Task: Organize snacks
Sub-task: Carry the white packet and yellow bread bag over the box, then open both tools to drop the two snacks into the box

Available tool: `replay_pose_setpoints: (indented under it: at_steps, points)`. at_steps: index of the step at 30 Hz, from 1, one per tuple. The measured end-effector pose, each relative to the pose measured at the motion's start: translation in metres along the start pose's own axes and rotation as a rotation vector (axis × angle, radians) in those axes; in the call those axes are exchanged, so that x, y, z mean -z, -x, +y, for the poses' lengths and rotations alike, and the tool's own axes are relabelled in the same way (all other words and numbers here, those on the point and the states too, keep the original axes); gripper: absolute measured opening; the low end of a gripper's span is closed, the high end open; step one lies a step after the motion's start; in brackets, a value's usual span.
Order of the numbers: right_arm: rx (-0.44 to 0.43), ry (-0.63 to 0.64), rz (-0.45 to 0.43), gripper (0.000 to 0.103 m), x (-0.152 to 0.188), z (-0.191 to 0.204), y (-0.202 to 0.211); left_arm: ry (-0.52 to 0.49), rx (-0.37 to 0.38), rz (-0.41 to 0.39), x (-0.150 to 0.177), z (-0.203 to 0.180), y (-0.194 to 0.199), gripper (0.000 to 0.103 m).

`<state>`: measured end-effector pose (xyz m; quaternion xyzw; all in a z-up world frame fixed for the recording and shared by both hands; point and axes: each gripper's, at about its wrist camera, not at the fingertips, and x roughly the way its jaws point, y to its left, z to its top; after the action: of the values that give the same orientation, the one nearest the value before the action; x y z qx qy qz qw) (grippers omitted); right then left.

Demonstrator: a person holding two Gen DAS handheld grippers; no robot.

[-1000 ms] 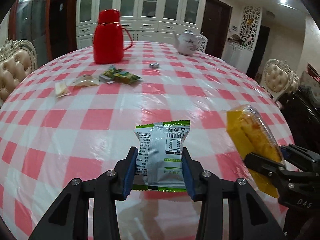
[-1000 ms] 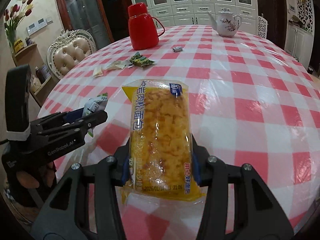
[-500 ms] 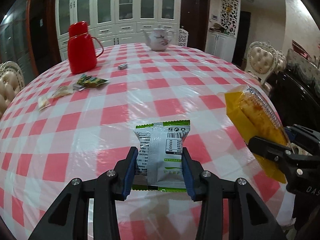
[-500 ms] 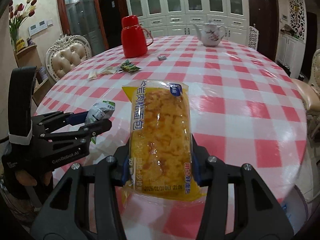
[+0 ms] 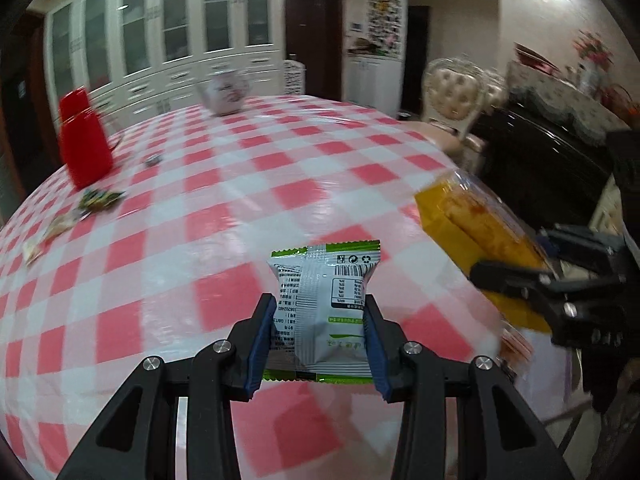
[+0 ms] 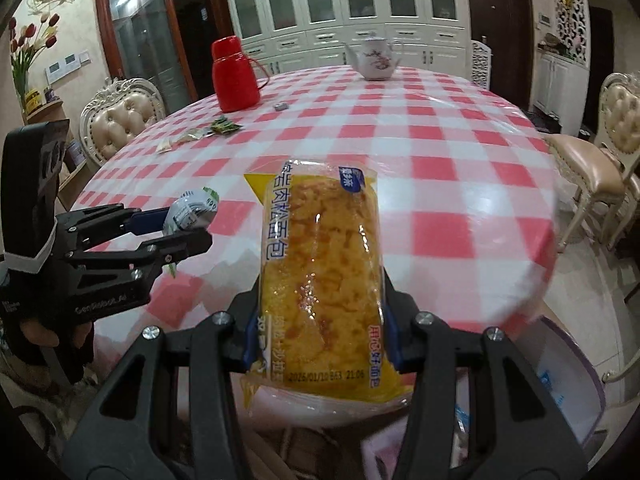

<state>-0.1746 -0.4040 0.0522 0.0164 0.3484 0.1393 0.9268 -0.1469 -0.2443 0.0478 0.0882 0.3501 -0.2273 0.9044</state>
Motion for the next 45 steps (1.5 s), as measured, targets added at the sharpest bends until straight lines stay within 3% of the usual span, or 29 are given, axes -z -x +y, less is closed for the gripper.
replay_pose_setpoints:
  at_steps: [7,17,19,23,26,28,29,30,32,36,40,44,45]
  points:
    - [0.054,0.062,-0.045,0.052,0.004,-0.023,0.036,-0.086,0.125,0.040,-0.005,-0.052,-0.007,0.043]
    - [0.263,0.248,-0.032,0.052,0.023,-0.057,0.072,-0.276,0.287,0.091,-0.003,-0.139,-0.019,0.043]
    - [0.350,0.315,0.017,0.052,0.032,-0.063,0.074,-0.308,0.309,0.109,0.001,-0.150,-0.022,0.043]
    - [0.397,0.368,0.121,0.052,0.051,-0.080,0.079,-0.363,0.371,0.151,0.008,-0.177,-0.030,0.043]
    - [0.432,0.360,0.280,0.052,0.070,-0.102,0.068,-0.395,0.443,0.185,0.010,-0.199,-0.044,0.044]
    - [0.464,0.360,0.388,0.054,0.084,-0.116,0.052,-0.387,0.532,0.225,0.011,-0.211,-0.054,0.050]
    - [0.469,0.352,0.417,0.056,0.088,-0.121,0.048,-0.382,0.564,0.251,0.011,-0.215,-0.060,0.060]
    - [0.466,0.326,0.452,0.059,0.094,-0.130,0.043,-0.369,0.582,0.279,0.012,-0.217,-0.064,0.065]
    - [0.481,0.291,0.480,0.061,0.100,-0.142,0.039,-0.343,0.579,0.278,0.013,-0.210,-0.064,0.065]
    - [0.496,0.248,0.404,0.061,0.091,-0.149,0.051,-0.276,0.549,0.175,0.004,-0.172,-0.046,0.065]
    - [0.482,0.226,0.214,0.061,0.056,-0.129,0.059,-0.186,0.483,0.056,-0.011,-0.113,-0.028,0.068]
    - [0.325,0.155,-0.024,0.064,0.008,-0.086,0.047,-0.072,0.312,-0.039,-0.026,-0.028,-0.014,0.075]
    - [0.264,0.132,-0.071,0.069,-0.006,-0.071,0.040,-0.037,0.260,-0.057,-0.028,-0.003,-0.012,0.080]
